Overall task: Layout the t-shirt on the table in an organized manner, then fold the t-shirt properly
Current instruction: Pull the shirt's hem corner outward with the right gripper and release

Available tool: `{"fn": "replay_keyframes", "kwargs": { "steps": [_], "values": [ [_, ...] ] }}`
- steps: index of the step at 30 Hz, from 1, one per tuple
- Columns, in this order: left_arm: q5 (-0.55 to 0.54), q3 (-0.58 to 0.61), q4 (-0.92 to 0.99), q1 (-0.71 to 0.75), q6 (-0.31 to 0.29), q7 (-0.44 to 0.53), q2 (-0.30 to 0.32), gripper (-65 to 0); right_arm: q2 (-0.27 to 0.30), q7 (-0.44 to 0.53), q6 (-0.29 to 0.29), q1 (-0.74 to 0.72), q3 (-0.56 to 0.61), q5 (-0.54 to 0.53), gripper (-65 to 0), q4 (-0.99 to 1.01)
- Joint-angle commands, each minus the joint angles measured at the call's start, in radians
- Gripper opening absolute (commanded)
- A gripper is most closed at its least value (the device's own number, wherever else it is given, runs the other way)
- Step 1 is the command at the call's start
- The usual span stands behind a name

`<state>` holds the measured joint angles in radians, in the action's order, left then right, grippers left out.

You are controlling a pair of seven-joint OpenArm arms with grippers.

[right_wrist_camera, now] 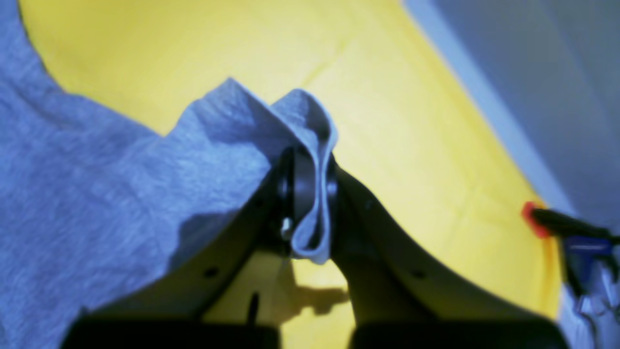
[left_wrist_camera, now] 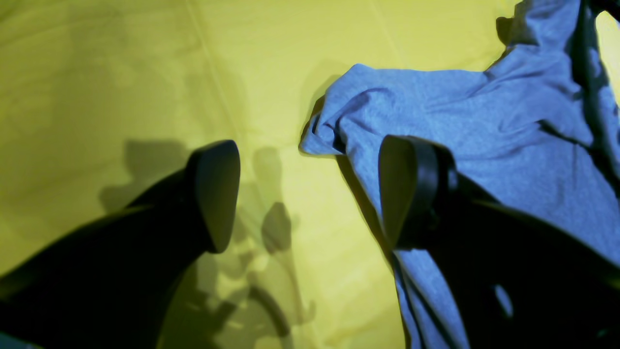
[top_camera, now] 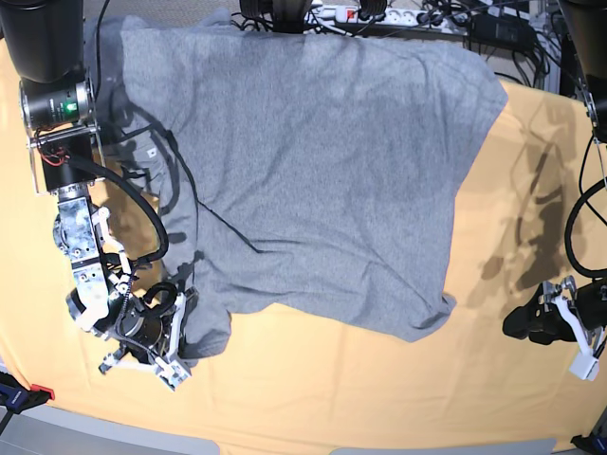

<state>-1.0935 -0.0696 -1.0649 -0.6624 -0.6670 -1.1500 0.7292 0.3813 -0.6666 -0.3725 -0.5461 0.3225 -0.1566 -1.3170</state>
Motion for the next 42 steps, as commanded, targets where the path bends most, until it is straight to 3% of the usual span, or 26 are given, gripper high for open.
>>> {"fn": "replay_keyframes", "kwargs": {
  "steps": [1,4,7,10,14,17,21,25,31,33,37,38,42],
  "values": [
    [-0.023,-0.01,-0.013,-0.032,-0.006,0.02,0.018,-19.9,0.009,0.029,0.054,-0.04,-0.008,0.014,-65.0,0.013],
    [-0.023,-0.01,-0.013,-0.033,-0.006,0.028,0.018,-19.9,-0.013,0.032,0.174,-0.069,-0.008,0.063,-65.0,0.097],
    [-0.023,-0.01,-0.013,-0.032,-0.006,0.027,0.016,-19.9,-0.038,0.053,0.251,-0.114,-0.008,0.119,-65.0,0.155],
    [-0.023,-0.01,-0.013,-0.033,-0.006,0.027,0.009,-19.9,-0.055,0.088,0.303,-0.16,-0.008,0.138,-55.5,0.176],
    [-0.022,-0.01,-0.013,-0.032,-0.006,0.027,-0.01,-19.9,-0.066,0.099,0.288,-0.212,-0.008,0.137,-38.7,0.176],
    [-0.022,-0.01,-0.013,-0.033,-0.006,0.027,-0.027,-19.9,-0.065,0.09,0.27,-0.249,-0.008,0.159,-32.2,0.175],
    [-0.019,-0.01,-0.013,-0.033,-0.006,0.027,-0.044,-19.9,-0.059,-0.002,0.27,-0.311,-0.009,0.174,-31.6,0.175],
    [-0.008,-0.01,-0.013,-0.032,-0.006,0.024,-0.045,-19.9,-0.046,-0.065,0.135,-0.335,-0.009,0.071,-31.6,0.175],
    [-0.007,-0.01,-0.013,-0.033,-0.006,0.023,-0.045,-19.9,-0.048,-0.053,0.065,-0.306,-0.009,0.013,-31.6,0.175],
    [-0.012,-0.01,-0.013,-0.033,-0.006,0.023,-0.045,-19.9,-0.049,-0.053,0.069,-0.296,-0.009,0.077,-31.6,0.175],
    [-0.011,-0.01,-0.013,-0.033,-0.006,0.024,-0.045,-19.9,-0.047,-0.1,0.257,-0.288,-0.009,0.227,-31.5,0.175],
    [-0.011,-0.01,-0.013,-0.033,-0.006,0.024,-0.045,-19.9,-0.043,-0.125,0.264,-0.294,-0.009,0.221,-31.5,0.175],
    [-0.011,-0.01,-0.013,-0.033,-0.006,0.024,-0.045,-19.9,-0.01,-0.227,0.125,-0.296,-0.01,-0.014,-31.5,0.175]
  ]
}}
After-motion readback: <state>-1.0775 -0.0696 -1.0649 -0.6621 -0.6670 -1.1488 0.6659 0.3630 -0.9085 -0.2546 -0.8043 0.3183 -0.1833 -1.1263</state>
